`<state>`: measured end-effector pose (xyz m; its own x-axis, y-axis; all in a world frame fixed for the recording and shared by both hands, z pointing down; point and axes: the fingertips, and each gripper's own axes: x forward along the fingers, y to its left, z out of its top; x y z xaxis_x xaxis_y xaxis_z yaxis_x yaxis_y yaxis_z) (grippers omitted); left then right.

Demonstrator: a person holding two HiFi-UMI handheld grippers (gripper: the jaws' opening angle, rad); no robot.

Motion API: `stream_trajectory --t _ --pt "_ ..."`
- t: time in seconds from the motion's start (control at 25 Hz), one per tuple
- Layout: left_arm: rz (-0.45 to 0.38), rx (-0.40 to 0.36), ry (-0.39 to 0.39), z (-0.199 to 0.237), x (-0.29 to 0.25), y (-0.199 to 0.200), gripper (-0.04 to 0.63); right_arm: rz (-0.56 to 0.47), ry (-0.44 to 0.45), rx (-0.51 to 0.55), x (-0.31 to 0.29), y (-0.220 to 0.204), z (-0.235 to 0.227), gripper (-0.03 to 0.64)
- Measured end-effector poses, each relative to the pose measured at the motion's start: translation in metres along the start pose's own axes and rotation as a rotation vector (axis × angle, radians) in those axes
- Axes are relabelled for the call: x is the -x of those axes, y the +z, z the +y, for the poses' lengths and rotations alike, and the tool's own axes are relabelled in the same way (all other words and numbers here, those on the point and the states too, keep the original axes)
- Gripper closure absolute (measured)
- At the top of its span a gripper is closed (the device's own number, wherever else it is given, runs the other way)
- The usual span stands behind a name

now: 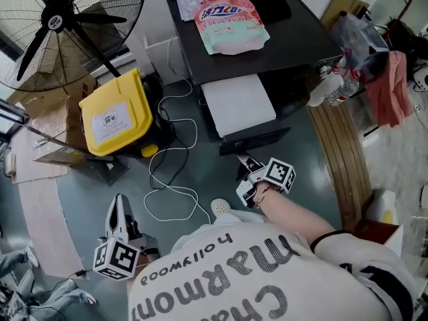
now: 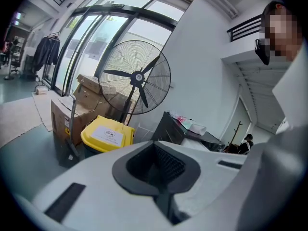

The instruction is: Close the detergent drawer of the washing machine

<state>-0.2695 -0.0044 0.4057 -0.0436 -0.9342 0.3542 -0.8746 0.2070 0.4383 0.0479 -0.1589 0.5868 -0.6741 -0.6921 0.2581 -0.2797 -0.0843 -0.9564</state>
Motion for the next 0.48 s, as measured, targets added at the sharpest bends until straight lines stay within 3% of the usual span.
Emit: stream_trajectory --t 0.48 --pt "0.009 0.025 -0.006 -0.002 -0.009 -0.013 0.588 0.0 -0.024 -0.026 -0.006 0.0 -0.003 0.522"
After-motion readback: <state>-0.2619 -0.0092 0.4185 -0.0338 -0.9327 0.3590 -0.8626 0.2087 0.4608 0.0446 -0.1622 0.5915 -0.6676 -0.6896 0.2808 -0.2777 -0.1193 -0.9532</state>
